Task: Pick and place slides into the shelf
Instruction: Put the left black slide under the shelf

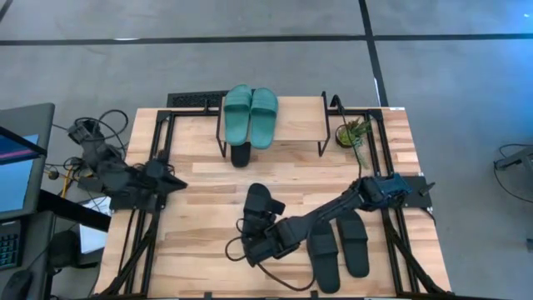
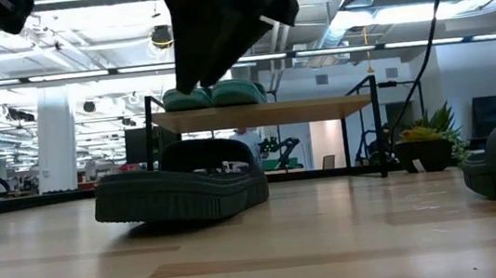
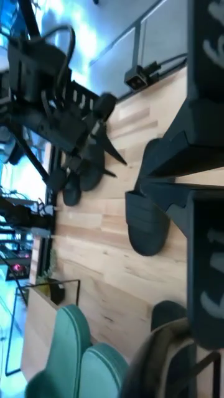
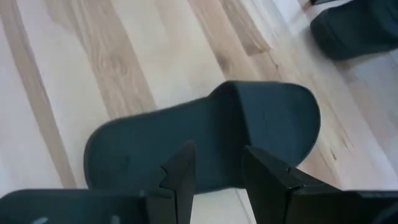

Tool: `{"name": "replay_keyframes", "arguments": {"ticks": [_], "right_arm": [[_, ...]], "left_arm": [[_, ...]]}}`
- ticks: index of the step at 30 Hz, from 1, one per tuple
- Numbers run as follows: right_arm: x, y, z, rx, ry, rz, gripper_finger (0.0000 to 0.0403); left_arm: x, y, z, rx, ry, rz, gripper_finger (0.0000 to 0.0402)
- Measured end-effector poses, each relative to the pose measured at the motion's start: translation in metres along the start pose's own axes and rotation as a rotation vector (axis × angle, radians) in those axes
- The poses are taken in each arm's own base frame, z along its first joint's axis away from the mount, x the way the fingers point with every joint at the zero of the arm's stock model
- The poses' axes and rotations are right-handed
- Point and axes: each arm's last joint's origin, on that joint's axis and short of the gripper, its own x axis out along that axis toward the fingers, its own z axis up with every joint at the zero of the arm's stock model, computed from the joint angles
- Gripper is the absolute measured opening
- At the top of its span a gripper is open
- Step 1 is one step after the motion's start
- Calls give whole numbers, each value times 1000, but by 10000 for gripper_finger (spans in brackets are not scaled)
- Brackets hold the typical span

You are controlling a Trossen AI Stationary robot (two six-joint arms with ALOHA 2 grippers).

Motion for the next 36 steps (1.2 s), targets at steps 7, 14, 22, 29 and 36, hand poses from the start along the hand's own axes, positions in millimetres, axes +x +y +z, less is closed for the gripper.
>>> {"name": "replay_keyframes", "arguments": {"ticks": [7,14,22,29,36], "right_arm": [[10,-14,8,-102,12,-43,118],[18,-25,16,-181,19,-59,118],[42,-8,3,-303,73,-13,118],[47,-4,-4,-234,65,-88,118],[46,-9,-5,-238,78,-128,118]], "left_arm": [[-6,3,-1,28,-17,-29,13],[-3,4,-6,44,-12,18,13],[-2,5,-7,43,-20,53,13],[-2,5,-7,32,-35,80,13],[-2,6,-6,29,-45,102,13]]}}
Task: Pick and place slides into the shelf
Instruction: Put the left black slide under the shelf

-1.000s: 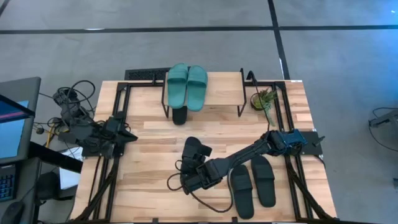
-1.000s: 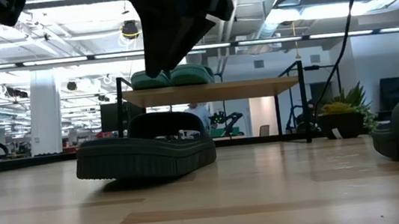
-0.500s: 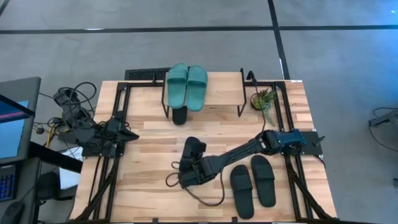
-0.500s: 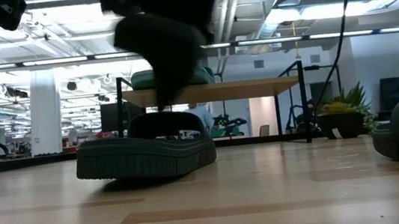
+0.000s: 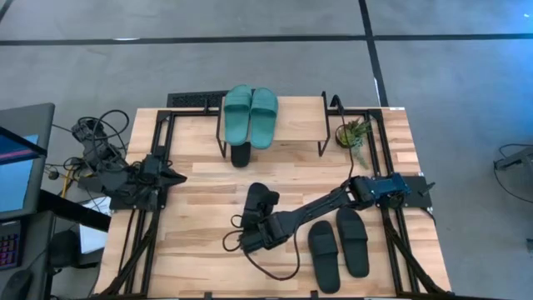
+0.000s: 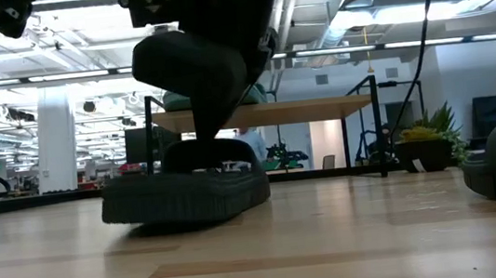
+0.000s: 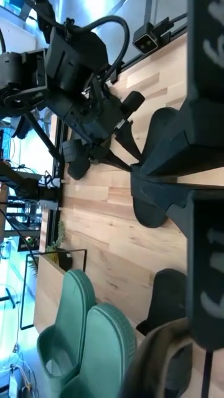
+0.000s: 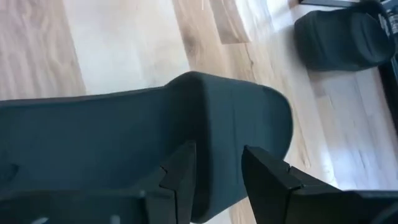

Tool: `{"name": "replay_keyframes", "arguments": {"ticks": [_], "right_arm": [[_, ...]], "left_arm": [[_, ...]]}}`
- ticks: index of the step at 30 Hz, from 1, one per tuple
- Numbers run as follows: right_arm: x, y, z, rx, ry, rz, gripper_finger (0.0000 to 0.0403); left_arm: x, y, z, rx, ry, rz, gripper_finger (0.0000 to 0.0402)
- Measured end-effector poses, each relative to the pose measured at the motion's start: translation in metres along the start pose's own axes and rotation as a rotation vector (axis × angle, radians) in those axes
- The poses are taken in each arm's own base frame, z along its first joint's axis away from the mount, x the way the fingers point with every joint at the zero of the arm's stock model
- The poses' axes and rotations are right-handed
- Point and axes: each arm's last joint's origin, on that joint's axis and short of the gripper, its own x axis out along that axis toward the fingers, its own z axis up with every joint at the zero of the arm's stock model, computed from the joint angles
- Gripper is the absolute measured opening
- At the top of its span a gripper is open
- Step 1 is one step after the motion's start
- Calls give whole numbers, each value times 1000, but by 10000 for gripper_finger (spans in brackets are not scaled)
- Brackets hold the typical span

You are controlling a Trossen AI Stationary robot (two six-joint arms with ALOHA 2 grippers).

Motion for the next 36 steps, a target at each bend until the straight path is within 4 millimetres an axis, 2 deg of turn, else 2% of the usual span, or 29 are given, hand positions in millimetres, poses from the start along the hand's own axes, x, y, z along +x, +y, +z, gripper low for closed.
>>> {"name": "replay_keyframes", "arguments": {"ticks": [5,15,26,36], "right_arm": [[0,0,0,-25,3,1,118],[11,-14,4,-33,33,-16,118],[14,-17,5,-111,58,39,117],[21,-25,8,-104,74,42,62]], "left_arm": [[0,0,0,-14,-1,3,13],[0,1,0,-14,-7,17,13],[0,1,0,-14,-16,38,13],[0,2,1,-16,-25,57,13]]}}
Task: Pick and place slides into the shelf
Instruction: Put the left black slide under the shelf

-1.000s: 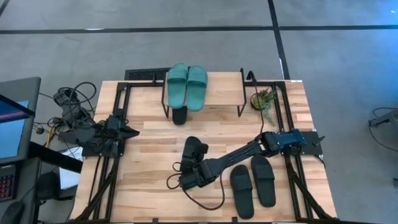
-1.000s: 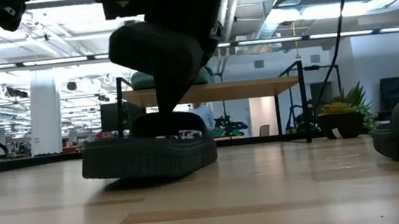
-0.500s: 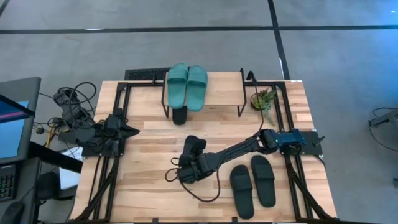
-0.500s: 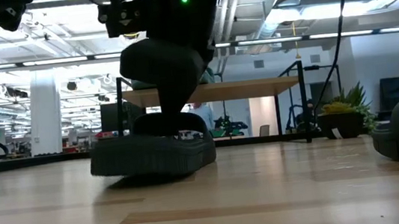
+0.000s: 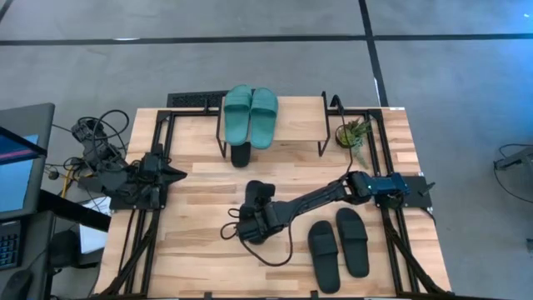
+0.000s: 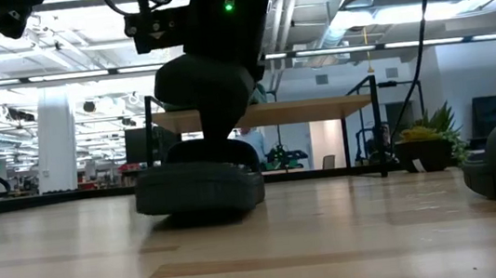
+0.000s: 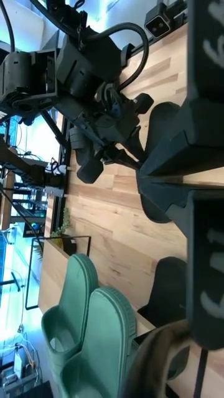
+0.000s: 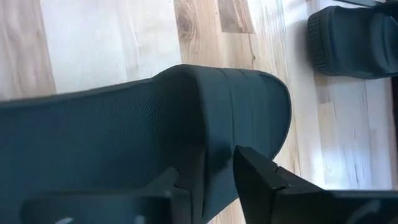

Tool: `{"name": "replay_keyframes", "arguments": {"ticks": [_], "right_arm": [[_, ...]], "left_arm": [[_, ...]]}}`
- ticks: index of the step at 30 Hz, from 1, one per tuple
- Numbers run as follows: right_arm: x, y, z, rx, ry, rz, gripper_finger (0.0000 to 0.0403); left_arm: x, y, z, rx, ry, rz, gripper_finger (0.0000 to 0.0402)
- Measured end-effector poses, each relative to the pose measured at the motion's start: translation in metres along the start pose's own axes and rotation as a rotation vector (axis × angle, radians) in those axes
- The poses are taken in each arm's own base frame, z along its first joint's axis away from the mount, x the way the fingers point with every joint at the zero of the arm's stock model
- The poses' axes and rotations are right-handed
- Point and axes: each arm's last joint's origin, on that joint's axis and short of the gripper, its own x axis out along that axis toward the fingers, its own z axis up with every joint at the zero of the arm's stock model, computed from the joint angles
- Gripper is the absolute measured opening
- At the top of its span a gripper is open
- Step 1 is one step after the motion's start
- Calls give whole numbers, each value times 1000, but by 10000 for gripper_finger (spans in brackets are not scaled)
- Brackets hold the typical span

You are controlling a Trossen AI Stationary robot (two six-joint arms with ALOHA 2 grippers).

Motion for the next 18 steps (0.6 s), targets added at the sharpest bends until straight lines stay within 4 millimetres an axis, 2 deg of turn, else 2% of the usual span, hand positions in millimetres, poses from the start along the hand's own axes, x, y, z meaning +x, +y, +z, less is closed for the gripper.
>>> {"name": "replay_keyframes", "arguments": {"ticks": [5,18], "right_arm": [[2,-4,1,10,1,-3,9],[8,-14,2,24,14,-66,3]], "left_arm": [[0,0,0,0,-4,8,13],[0,1,0,-10,-15,32,13]]}}
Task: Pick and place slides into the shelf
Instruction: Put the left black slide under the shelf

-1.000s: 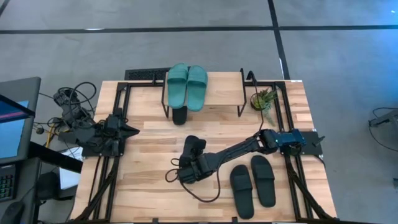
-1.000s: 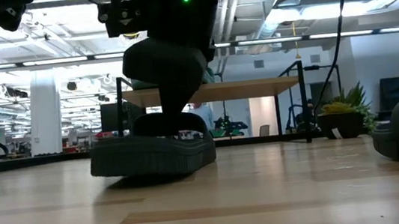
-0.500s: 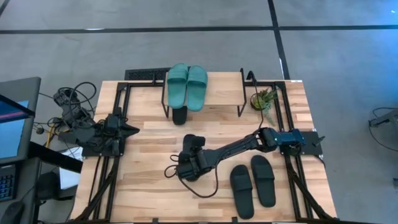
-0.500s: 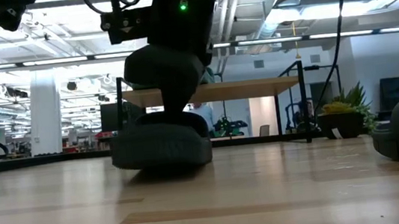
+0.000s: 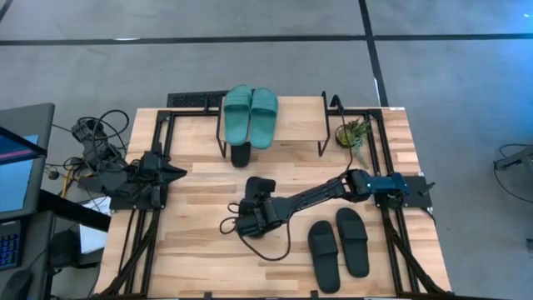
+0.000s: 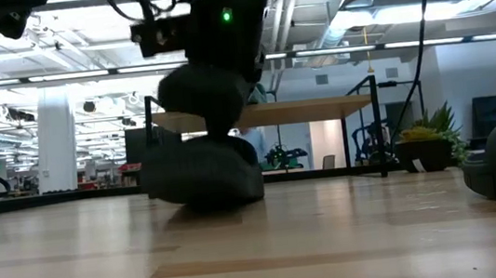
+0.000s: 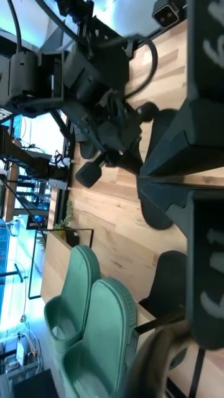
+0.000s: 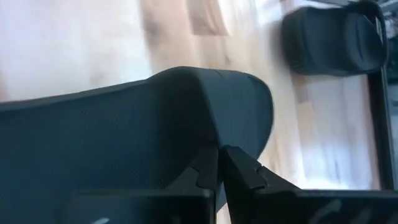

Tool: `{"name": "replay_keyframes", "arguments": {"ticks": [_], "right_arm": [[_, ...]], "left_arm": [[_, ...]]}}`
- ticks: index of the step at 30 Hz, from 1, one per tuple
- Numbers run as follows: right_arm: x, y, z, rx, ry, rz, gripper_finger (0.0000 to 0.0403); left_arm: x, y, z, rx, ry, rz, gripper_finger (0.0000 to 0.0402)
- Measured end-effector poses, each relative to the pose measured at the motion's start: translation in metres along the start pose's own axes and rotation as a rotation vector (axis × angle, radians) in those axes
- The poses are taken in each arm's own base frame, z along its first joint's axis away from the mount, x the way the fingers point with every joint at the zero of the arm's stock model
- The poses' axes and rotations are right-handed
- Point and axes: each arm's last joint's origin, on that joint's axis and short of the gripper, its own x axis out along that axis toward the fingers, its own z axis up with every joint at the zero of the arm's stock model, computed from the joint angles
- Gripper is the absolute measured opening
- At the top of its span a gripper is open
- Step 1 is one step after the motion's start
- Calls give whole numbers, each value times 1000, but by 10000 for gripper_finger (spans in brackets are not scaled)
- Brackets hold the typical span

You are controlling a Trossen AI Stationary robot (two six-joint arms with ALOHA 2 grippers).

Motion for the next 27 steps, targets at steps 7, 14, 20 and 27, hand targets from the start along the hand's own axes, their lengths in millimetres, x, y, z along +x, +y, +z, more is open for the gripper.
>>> {"name": "replay_keyframes", "arguments": {"ticks": [7,14,20,27], "right_arm": [[5,-10,-5,41,53,-75,1],[15,-24,-1,22,70,-91,1],[23,-39,1,16,89,-99,0],[28,-47,2,5,103,-95,0]], "left_arm": [[0,0,0,-6,-8,16,13],[0,1,0,-6,-10,23,13],[0,1,0,-13,-11,22,13],[0,1,0,-16,-11,23,13]]}}
